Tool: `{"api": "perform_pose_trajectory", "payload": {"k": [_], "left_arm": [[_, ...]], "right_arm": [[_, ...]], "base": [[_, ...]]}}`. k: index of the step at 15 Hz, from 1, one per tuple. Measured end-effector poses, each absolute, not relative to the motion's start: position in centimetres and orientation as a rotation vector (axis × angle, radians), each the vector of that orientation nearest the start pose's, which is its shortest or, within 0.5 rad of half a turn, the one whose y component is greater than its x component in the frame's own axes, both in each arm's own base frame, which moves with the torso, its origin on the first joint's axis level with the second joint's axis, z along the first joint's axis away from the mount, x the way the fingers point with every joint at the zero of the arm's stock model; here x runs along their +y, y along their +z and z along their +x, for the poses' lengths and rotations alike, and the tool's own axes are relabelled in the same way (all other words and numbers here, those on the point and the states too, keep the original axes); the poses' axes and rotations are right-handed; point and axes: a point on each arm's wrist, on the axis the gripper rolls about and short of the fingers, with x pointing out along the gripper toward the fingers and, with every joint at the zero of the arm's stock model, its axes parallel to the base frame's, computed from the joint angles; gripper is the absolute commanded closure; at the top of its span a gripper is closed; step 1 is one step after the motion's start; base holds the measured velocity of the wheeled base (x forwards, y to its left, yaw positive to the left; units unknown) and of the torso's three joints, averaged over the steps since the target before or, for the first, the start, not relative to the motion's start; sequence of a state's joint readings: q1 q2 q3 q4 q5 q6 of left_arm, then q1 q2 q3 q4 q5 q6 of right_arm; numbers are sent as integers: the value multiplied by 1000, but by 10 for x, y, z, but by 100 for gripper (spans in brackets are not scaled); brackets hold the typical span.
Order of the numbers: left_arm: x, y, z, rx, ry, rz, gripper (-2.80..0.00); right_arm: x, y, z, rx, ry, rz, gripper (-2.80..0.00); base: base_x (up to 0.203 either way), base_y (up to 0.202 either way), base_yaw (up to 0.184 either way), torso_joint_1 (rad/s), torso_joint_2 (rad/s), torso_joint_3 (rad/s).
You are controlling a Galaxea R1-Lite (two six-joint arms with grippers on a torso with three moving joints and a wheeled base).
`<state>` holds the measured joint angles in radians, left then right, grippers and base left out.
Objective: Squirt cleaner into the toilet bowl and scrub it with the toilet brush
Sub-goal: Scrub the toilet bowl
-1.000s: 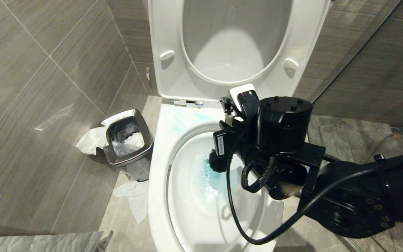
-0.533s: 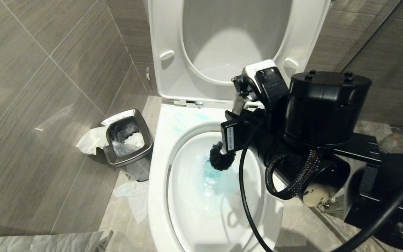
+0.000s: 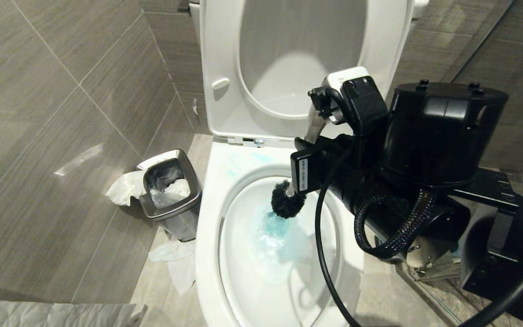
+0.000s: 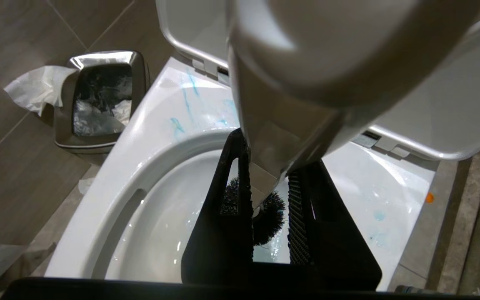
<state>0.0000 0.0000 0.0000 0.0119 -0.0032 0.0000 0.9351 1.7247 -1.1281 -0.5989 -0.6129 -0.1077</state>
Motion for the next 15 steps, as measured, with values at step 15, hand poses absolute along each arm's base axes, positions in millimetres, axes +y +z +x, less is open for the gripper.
{"api": "perform_pose_trajectory", "payload": {"k": [15], "left_arm": [[0,74,-23,12,-3,0,0]], "right_arm": [[266,252,214,1,320,-111,0]], "base": [[0,0,0,3,3,195]]}}
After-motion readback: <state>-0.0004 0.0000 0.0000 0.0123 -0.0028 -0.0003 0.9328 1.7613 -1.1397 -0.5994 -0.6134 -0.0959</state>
